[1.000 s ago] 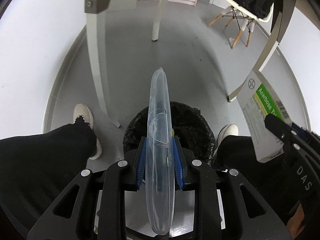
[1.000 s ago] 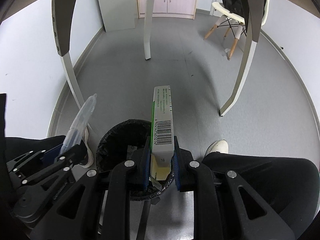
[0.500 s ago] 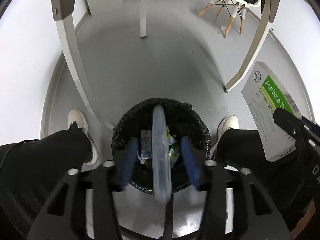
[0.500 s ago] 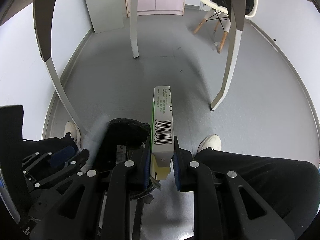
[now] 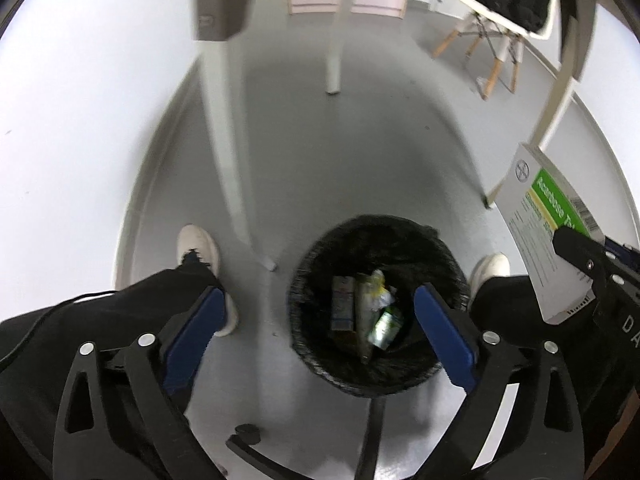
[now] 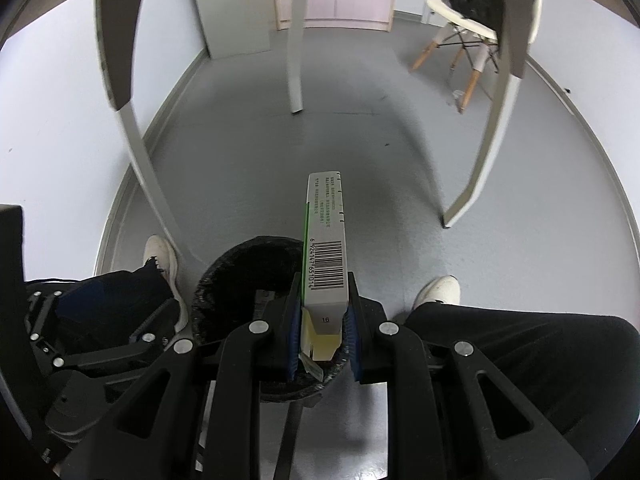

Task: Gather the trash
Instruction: 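Open the left tool to drop the tube while the right tool drops the box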

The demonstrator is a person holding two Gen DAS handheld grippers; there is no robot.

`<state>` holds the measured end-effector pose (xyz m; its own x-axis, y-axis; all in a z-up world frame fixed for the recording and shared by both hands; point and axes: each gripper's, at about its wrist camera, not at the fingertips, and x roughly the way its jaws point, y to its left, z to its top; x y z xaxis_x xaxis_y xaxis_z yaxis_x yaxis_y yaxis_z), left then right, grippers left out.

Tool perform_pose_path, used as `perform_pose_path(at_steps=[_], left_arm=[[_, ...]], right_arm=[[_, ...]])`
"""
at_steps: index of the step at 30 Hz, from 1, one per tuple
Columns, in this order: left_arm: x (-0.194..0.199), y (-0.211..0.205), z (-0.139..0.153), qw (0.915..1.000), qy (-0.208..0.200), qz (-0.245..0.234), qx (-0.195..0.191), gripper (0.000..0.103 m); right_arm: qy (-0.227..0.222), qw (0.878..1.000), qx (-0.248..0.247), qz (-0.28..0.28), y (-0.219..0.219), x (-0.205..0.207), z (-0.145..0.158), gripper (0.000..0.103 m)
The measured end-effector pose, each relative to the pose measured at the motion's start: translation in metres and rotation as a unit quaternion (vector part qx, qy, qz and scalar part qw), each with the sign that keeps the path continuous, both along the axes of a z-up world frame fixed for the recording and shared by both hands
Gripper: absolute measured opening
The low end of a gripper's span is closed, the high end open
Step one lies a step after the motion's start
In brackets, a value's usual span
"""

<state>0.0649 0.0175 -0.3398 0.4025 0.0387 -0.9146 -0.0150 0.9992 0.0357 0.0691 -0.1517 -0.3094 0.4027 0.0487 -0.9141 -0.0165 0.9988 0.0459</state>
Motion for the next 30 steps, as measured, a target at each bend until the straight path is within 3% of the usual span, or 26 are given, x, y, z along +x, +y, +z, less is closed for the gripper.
perform_pose_path(at_steps=[6,19,30], left_arm=[[-0.001,0.032,0.009,0.9992,-0.012,0.035,0.015,0.097],[0.003,0.058,0.002,0.9976,0.009,0.069,-0.002,0.097],[0.005,0.048,-0.001,0.9984,0.012,0.055,-0.004,0.097]], right_arm=[[0.002,1.000,0.001,0.024,0.026,0.005,-0.003,0.018],[0.009,0.998,-0.002,0.058,0.060,0.020,-0.012,0.020],[-0.007,0.999,0.002,0.046,0.052,0.015,-0.006,0.059]])
